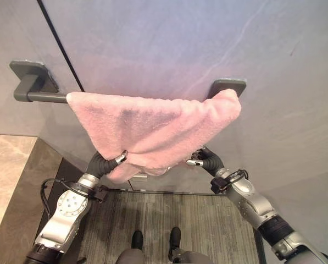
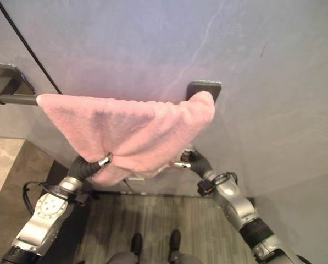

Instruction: Put brush and paste in cup on sink, flatten towel.

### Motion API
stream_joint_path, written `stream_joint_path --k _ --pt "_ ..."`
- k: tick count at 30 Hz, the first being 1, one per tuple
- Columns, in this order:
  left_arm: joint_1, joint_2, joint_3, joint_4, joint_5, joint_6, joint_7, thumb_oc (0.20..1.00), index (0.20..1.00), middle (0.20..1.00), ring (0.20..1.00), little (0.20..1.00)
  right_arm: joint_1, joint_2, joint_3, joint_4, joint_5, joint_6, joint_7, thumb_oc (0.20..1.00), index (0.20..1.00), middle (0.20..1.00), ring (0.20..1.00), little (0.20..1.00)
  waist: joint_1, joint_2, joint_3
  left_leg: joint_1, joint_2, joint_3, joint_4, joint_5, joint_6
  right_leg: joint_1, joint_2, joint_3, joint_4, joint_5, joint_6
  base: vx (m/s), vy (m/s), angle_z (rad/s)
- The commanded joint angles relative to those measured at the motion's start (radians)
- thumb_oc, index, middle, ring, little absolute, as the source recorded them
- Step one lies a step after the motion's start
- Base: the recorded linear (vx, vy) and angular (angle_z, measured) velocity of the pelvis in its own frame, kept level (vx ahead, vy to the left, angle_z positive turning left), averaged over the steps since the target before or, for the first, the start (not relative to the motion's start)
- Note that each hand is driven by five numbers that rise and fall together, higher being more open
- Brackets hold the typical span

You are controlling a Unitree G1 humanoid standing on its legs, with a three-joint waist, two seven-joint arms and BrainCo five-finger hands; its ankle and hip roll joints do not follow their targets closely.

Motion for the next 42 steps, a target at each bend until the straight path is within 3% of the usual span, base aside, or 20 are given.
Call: stream_joint_path --k 1,8,10,11,12,15,17,20,28,32,33,34,36,38,39,42 --pt "-0.017 0.023 -0.044 0.023 0.015 -0.045 0.009 0.200 0.200 0.200 0.200 0.200 -0.079 0.055 -0.024 -0.042 -0.019 -0.088 -0.028 0.200 0.200 0.200 0.200 0.200 0.022 -0.033 -0.071 -0.009 0.061 0.029 0.005 0.026 -0.062 0.039 -0.176 0.029 0.000 0.005 0.165 0.00 0.000 0.00" --pt "-0.016 0.000 -0.062 0.072 0.023 -0.028 0.027 0.200 0.200 0.200 0.200 0.200 -0.081 0.095 -0.004 -0.039 -0.113 -0.077 -0.075 0.200 0.200 0.200 0.200 0.200 0.016 -0.020 -0.088 0.016 0.067 0.033 0.005 0.022 -0.063 0.065 -0.172 0.030 0.000 -0.006 0.160 0.00 0.000 0.00" --pt "-0.007 -0.005 -0.030 0.078 0.061 -0.031 0.055 0.200 0.200 0.200 0.200 0.200 -0.051 0.043 -0.061 -0.148 -0.310 -0.102 -0.133 0.200 0.200 0.200 0.200 0.200 0.002 -0.016 -0.095 0.026 0.071 0.037 0.005 0.018 -0.063 0.073 -0.167 0.028 0.000 -0.010 0.160 0.00 0.000 0.00" --pt "-0.004 -0.004 0.000 0.026 0.064 -0.046 0.065 0.200 0.200 0.200 0.200 0.200 -0.018 0.019 -0.113 -0.275 -0.332 -0.138 -0.141 0.200 0.200 0.200 0.200 0.200 -0.009 -0.014 -0.096 0.030 0.074 0.039 0.005 0.016 -0.064 0.077 -0.165 0.031 0.000 -0.013 0.159 0.00 0.000 0.00" --pt "-0.001 -0.004 0.000 0.023 0.064 -0.044 0.065 0.200 0.200 0.200 0.200 0.200 -0.012 0.018 -0.115 -0.282 -0.332 -0.135 -0.141 0.200 0.200 0.200 0.200 0.200 -0.009 -0.014 -0.096 0.032 0.074 0.038 0.005 0.016 -0.064 0.078 -0.165 0.031 0.000 -0.013 0.159 0.03 -0.016 0.00" --pt "0.052 -0.031 0.144 -0.242 -0.008 -0.092 0.086 0.200 0.200 0.200 0.200 0.200 0.114 0.025 -0.224 -0.615 -0.165 -0.203 -0.052 0.200 0.200 0.200 0.200 0.200 -0.031 -0.019 -0.101 0.031 0.076 0.030 0.005 0.022 -0.068 0.085 -0.162 0.021 0.000 -0.012 0.154 0.01 -0.012 -0.05" --pt "0.065 -0.047 0.179 -0.291 -0.012 -0.101 0.099 0.200 0.200 0.200 0.200 0.200 0.126 0.022 -0.227 -0.666 -0.119 -0.208 -0.028 0.200 0.200 0.200 0.200 0.200 -0.034 -0.020 -0.103 0.040 0.078 0.025 0.005 0.011 -0.072 0.100 -0.161 0.013 0.000 -0.024 0.152 0.02 -0.006 0.08" --pt "0.074 -0.062 0.229 -0.319 0.000 -0.124 0.139 0.200 0.200 0.200 0.200 0.200 0.106 0.027 -0.159 -0.681 -0.076 -0.189 0.000 0.200 0.200 0.200 0.200 0.200 -0.023 -0.026 -0.105 0.041 0.078 0.016 0.005 0.011 -0.076 0.110 -0.162 0.001 0.000 -0.027 0.148 0.01 -0.004 0.06" --pt "0.104 -0.087 0.264 -0.235 -0.014 -0.117 0.201 0.200 0.200 0.200 0.200 0.200 -0.011 0.066 0.012 -0.552 -0.171 -0.133 -0.033 0.200 0.200 0.200 0.200 0.200 0.033 -0.042 -0.095 0.035 0.074 -0.013 0.005 0.016 -0.072 0.129 -0.167 -0.033 0.000 -0.029 0.143 -0.01 0.003 0.14" --pt "0.110 -0.106 0.246 -0.113 -0.047 -0.097 0.206 0.200 0.200 0.200 0.200 0.200 -0.020 0.098 0.051 -0.454 -0.194 -0.112 -0.043 0.200 0.200 0.200 0.200 0.200 0.048 -0.048 -0.091 0.034 0.071 -0.017 0.005 0.018 -0.069 0.132 -0.169 -0.039 0.000 -0.028 0.143 -0.01 0.007 0.10" --pt "0.098 -0.082 0.230 -0.063 0.031 -0.089 0.229 0.200 0.200 0.200 0.200 0.200 -0.018 0.098 0.059 -0.412 -0.229 -0.117 -0.052 0.200 0.200 0.200 0.200 0.200 0.048 -0.048 -0.088 0.034 0.071 -0.015 0.005 0.019 -0.069 0.130 -0.169 -0.036 0.000 -0.026 0.144 -0.02 0.022 0.05" --pt "0.087 -0.037 0.174 -0.044 0.126 -0.060 0.194 0.200 0.200 0.200 0.200 0.200 -0.020 0.086 0.059 -0.396 -0.313 -0.112 -0.063 0.200 0.200 0.200 0.200 0.200 0.046 -0.045 -0.087 0.034 0.072 -0.012 0.005 0.018 -0.067 0.128 -0.167 -0.033 0.000 -0.024 0.145 -0.03 0.032 0.02" --pt "0.059 -0.006 0.119 -0.046 0.140 -0.065 0.159 0.200 0.200 0.200 0.200 0.200 0.027 0.094 0.033 -0.359 -0.286 -0.123 -0.080 0.200 0.200 0.200 0.200 0.200 0.028 -0.042 -0.089 0.035 0.072 -0.006 0.005 0.019 -0.065 0.127 -0.167 -0.030 0.000 -0.021 0.148 -0.01 0.036 -0.01" --pt "0.041 0.025 0.119 -0.082 0.162 -0.077 0.153 0.200 0.200 0.200 0.200 0.200 0.082 0.044 -0.042 -0.465 -0.292 -0.151 -0.078 0.200 0.200 0.200 0.200 0.200 0.005 -0.041 -0.093 0.038 0.073 0.000 0.005 0.016 -0.065 0.123 -0.167 -0.023 0.002 -0.021 0.151 0.00 0.035 0.00" --pt "0.043 0.013 0.140 -0.140 0.115 -0.091 0.152 0.200 0.200 0.200 0.200 0.200 0.148 0.025 -0.122 -0.561 -0.235 -0.179 -0.070 0.200 0.200 0.200 0.200 0.200 -0.011 -0.042 -0.097 0.033 0.072 0.003 0.005 0.022 -0.064 0.114 -0.169 -0.020 0.004 -0.014 0.151 0.00 0.000 0.00" --pt "0.064 -0.012 0.148 -0.152 0.083 -0.090 0.156 0.200 0.200 0.200 0.200 0.200 0.219 0.040 -0.174 -0.572 -0.193 -0.184 -0.072 0.200 0.200 0.200 0.200 0.200 -0.026 -0.041 -0.103 0.043 0.073 0.008 0.005 0.009 -0.064 0.118 -0.169 -0.013 0.004 -0.022 0.153 0.03 0.015 -0.06"
